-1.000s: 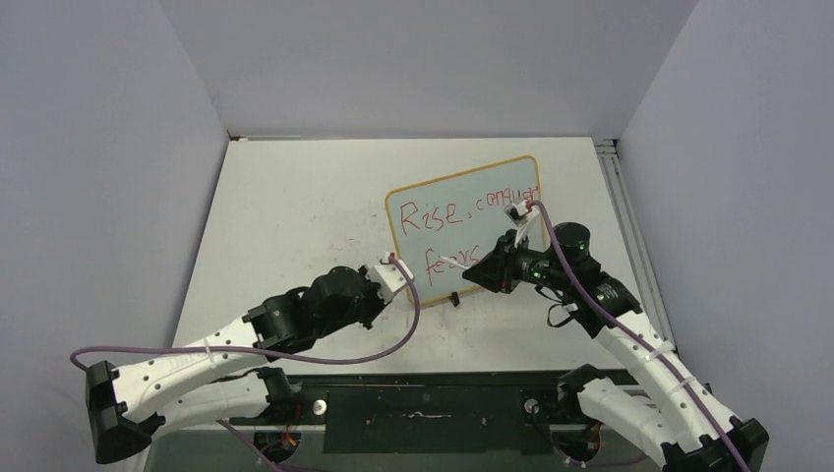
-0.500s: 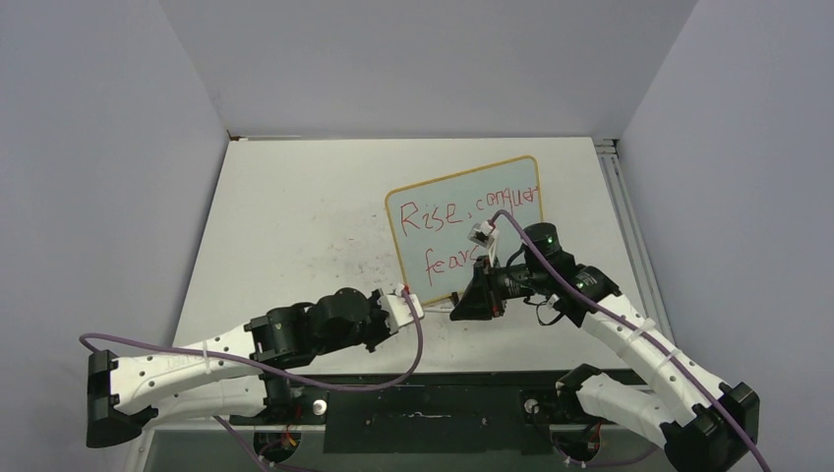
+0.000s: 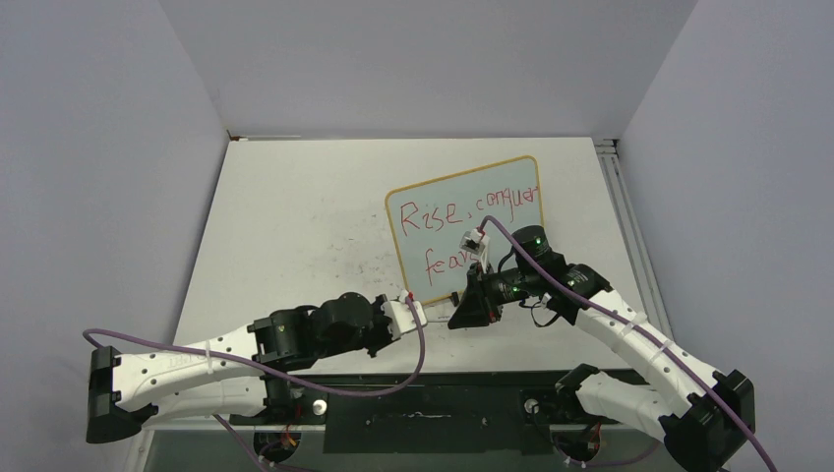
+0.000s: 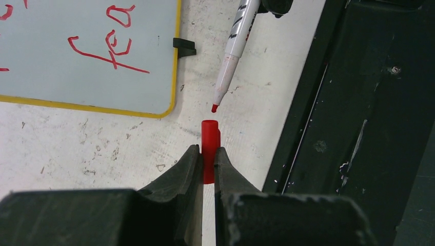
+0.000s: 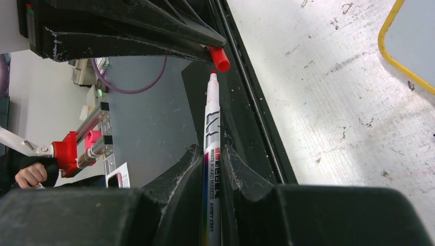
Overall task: Write a sentence on the whiteboard
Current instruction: Close the whiteboard marker at the center of the board.
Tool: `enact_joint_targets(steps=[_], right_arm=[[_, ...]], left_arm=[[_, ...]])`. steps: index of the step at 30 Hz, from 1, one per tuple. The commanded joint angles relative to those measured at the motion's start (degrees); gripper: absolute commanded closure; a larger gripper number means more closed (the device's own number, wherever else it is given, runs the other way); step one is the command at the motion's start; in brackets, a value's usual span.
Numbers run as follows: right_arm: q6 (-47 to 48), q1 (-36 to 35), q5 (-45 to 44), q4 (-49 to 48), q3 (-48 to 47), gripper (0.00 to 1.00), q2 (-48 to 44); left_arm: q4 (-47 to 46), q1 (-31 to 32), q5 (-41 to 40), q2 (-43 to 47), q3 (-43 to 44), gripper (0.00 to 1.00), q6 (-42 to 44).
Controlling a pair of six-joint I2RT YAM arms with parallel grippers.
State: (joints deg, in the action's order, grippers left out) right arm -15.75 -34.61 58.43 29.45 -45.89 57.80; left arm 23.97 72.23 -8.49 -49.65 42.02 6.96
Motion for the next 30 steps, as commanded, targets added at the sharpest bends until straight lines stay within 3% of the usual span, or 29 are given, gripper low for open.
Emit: enact_joint_targets(steps=[1,30], right_arm=[[1.9,-0.5,0.3,-1.0,-0.9,0.95,-0.1],[2.7,-1.5,-0.8,-0.4,-1.4,0.95,1.5]], left_arm=[[-2.3,0.5,0.8,0.4,0.3,1.00,0.7],[-2.4,1.6,1.5,0.9,0.3,1.00,0.7]])
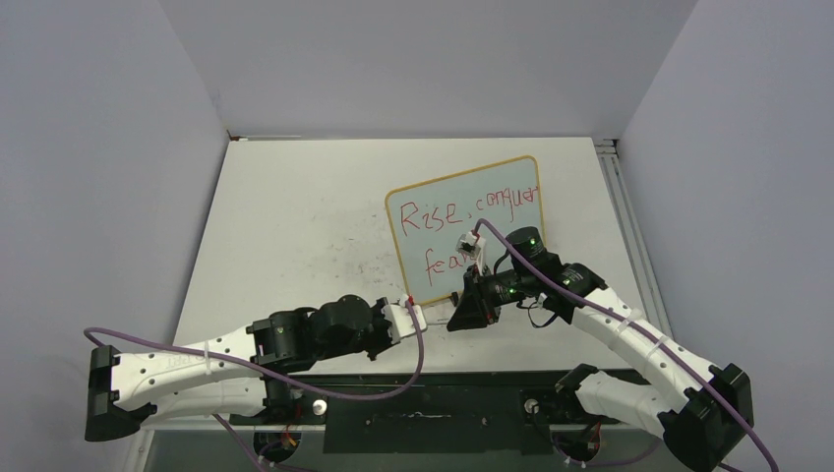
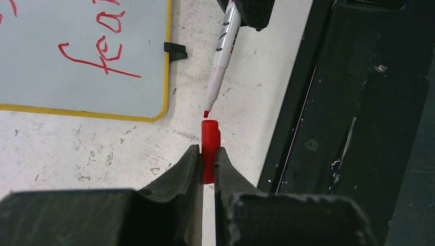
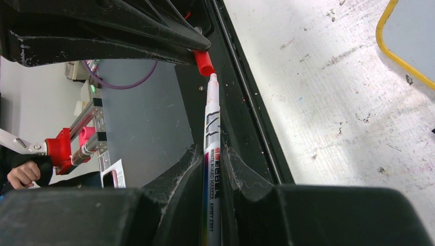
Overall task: Write a sentence on the whiteboard
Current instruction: Close the whiteboard marker at the center of the board.
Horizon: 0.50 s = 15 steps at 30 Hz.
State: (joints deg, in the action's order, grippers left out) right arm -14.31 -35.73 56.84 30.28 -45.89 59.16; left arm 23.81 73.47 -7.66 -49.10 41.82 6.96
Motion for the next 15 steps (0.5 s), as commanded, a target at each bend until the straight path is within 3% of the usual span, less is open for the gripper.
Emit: enact_joint_targets(steps=[1,15], right_arm=[[1.3,-0.5,0.9,-1.2,-1.4,0.95,0.2],[1.5,-1.3,1.4,-1.4,-1.3,0.95,0.5]], left_arm=[[-2.2,0.4,0.7,0.3,0.5,1.00,0.7],[-2.0,0.4,0.9,0.4,0.6,1.00,0.6]])
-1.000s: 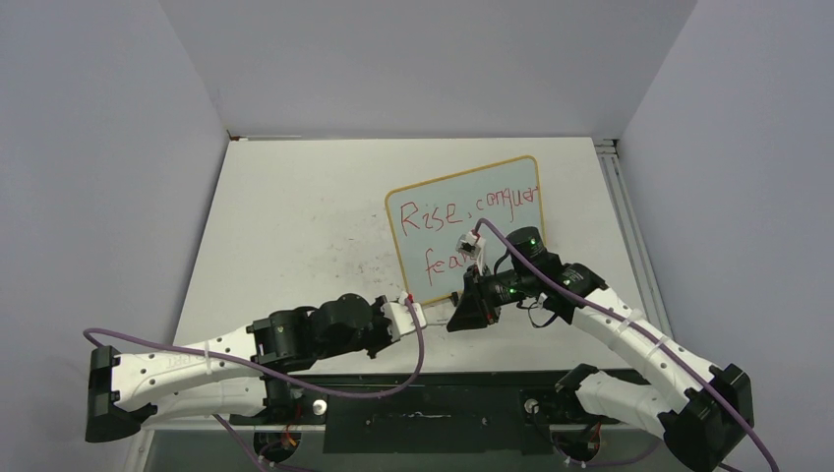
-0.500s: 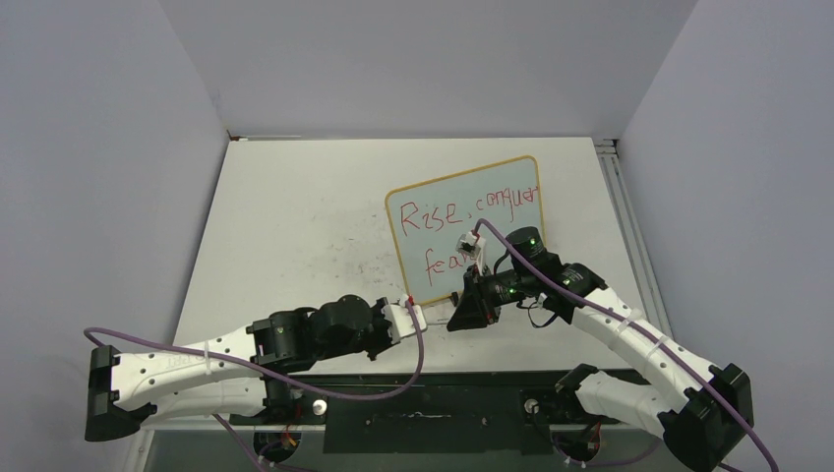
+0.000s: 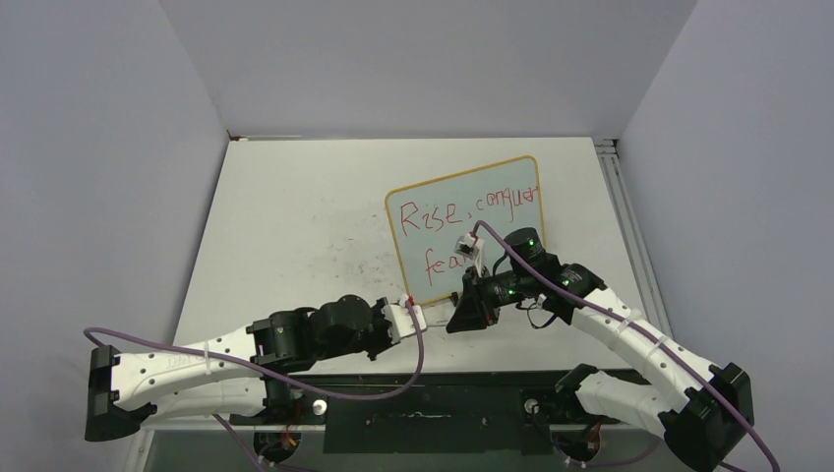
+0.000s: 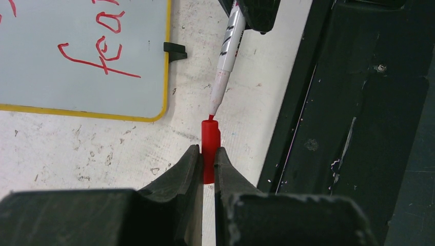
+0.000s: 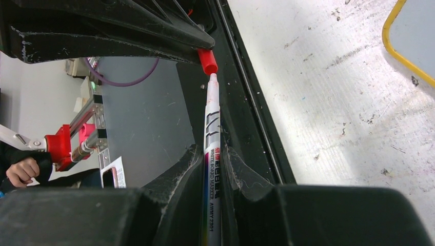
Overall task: Write a sentence on the whiteboard
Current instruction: Close the whiteboard marker at the center of the board.
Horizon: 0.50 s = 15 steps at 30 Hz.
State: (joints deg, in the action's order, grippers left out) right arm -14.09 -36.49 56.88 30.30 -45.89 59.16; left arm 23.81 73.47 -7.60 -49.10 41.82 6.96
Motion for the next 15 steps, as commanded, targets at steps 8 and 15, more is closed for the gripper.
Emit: enact_joint_targets(steps=[8,15], right_arm=[[1.2,-0.9,2.7,-2.0,-1.2,0.95,0.8],[1.3,-1.4,4.1,-2.2,-1.0,0.95,0.9]], left_arm=[[-2.1,0.9,0.9,1.0,0.5,1.00,0.8],[-2.2,1.7,0.5,1.6,0.4,1.00,1.1]])
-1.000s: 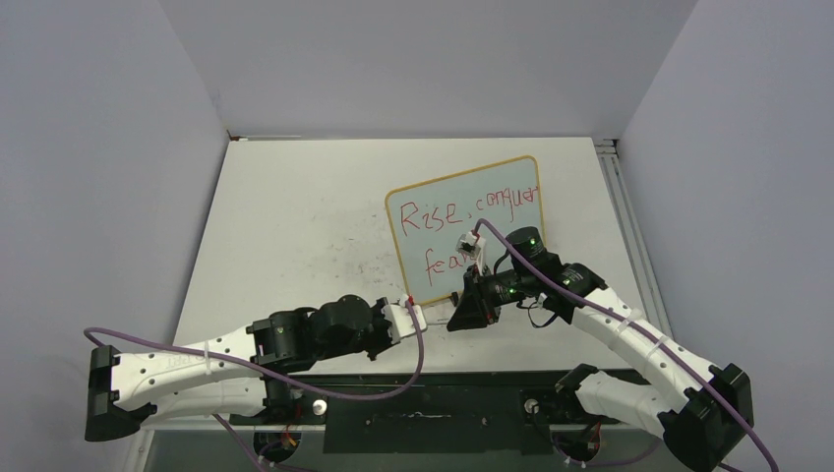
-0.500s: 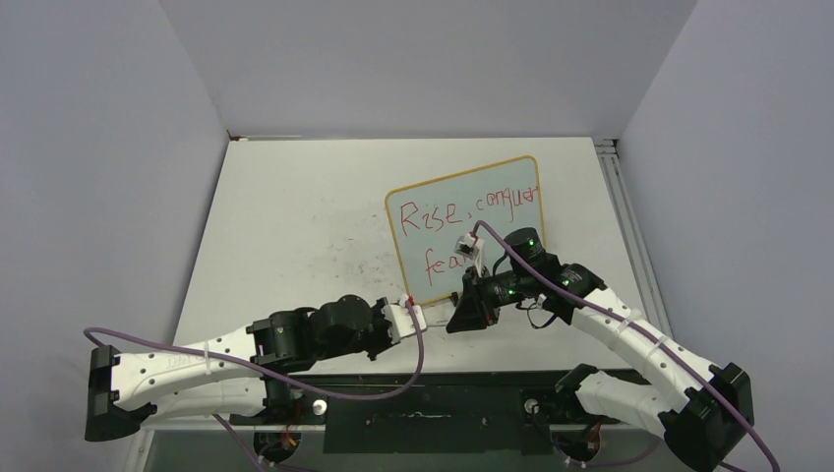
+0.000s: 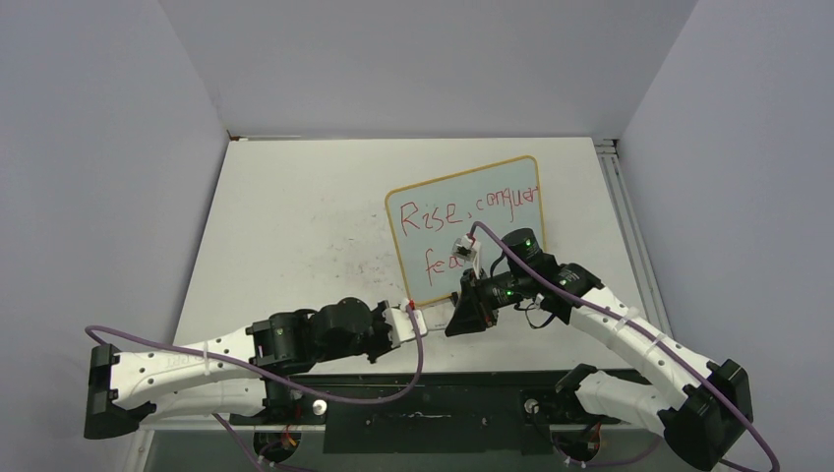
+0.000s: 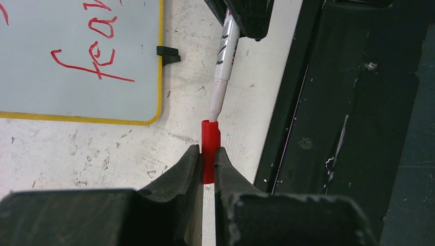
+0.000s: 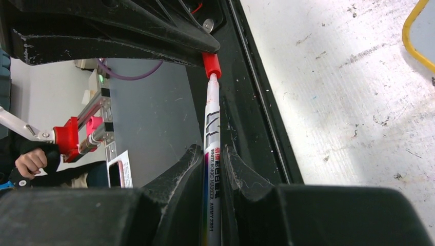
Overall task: Write a sentence on the whiteboard
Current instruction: Close the whiteboard marker at the center of the board.
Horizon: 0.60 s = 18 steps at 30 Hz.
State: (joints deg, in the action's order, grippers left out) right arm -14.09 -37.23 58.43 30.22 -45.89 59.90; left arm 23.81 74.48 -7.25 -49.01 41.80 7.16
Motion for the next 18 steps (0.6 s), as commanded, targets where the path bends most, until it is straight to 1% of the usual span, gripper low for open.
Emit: enact_joint_targets(steps=[1,7,11,14,18], right_arm=[[1.4,-0.7,2.8,-2.1,-1.0,0.95,0.1],[1.0,-2.8,6.1,-2.9,-0.8,0.95,1.0],[2.5,-4.7,6.4,-0.6,-2.3,0.95,2.5],[2.3,-5.0,6.8,-0.7,-2.7,0.95,3.2],[0.0,-6.0,7.0,-4.8,-1.6,0.95,3.6]], left_arm=[[-2.3,1.0,0.0,1.7,0.3,1.00,1.1],[-2.7,4.1,-0.4,3.6,-0.5,1.00,1.8],[-2.8,6.1,-0.6,4.4,-0.5,1.00,2.2],[-3.6,7.0,-0.8,4.2,-0.3,1.00,2.1],[-5.3,7.3,-0.8,4.1,0.3,1.00,1.7]])
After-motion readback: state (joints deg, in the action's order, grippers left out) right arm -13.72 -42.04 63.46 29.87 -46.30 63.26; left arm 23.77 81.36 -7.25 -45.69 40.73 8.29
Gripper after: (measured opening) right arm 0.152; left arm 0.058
